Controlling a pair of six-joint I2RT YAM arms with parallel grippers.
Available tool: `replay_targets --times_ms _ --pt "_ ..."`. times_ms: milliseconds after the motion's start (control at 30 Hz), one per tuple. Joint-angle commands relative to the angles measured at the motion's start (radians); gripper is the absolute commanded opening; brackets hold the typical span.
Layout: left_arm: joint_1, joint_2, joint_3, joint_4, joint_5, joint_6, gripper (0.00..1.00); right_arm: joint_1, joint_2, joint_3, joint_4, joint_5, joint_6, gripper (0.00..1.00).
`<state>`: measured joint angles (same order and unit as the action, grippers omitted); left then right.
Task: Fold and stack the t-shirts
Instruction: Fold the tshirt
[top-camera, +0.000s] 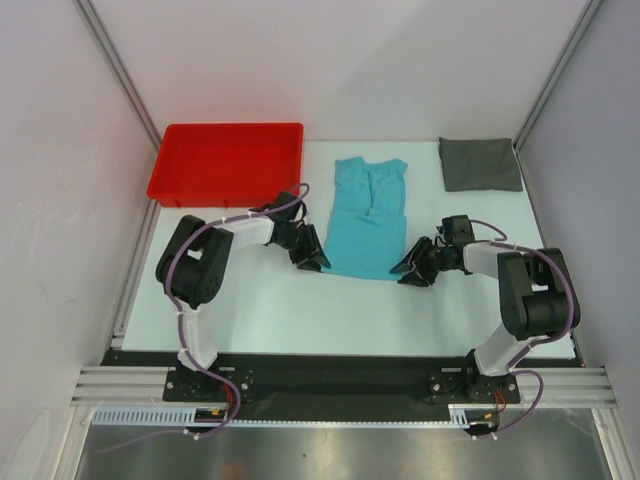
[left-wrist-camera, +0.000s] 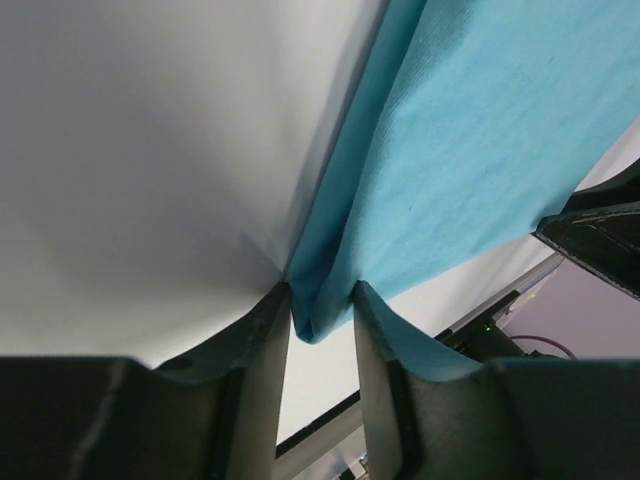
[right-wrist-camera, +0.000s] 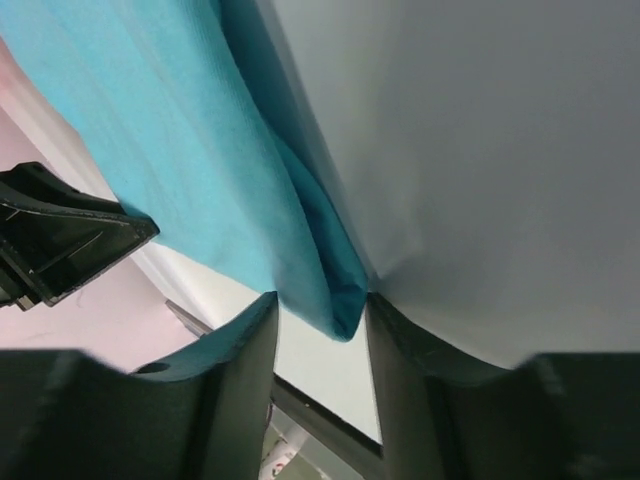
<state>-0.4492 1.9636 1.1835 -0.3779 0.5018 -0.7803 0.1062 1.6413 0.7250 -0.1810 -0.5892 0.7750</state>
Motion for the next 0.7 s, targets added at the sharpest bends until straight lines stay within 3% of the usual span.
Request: replay_targets --times_ms 0,167,200,267,667 --pt "0.004 0.043 -0.01 -0.002 -0.051 0.012 0.35 -0.002 0.037 0.011 0.015 0.086 -0.011 0.42" --pt "0.004 0.076 0.03 -0.067 -0.088 0.075 0.0 0.012 0.06 0.027 -0.001 0.094 -0.045 0.17" --pt "0.004 0.075 0.03 -0.07 -0.094 0.081 0.0 0.018 0.06 0.031 -0.014 0.1 -0.055 0.07" --pt "0.003 0.054 0.015 -0.066 -0.109 0.093 0.01 0.036 0.049 0.033 -0.044 0.117 -0.074 0.0" --pt "-0.083 -0.166 -0.367 0.046 -0.111 0.053 0.0 0.116 -0.214 -0.206 -0.152 0.187 -0.1 0.0"
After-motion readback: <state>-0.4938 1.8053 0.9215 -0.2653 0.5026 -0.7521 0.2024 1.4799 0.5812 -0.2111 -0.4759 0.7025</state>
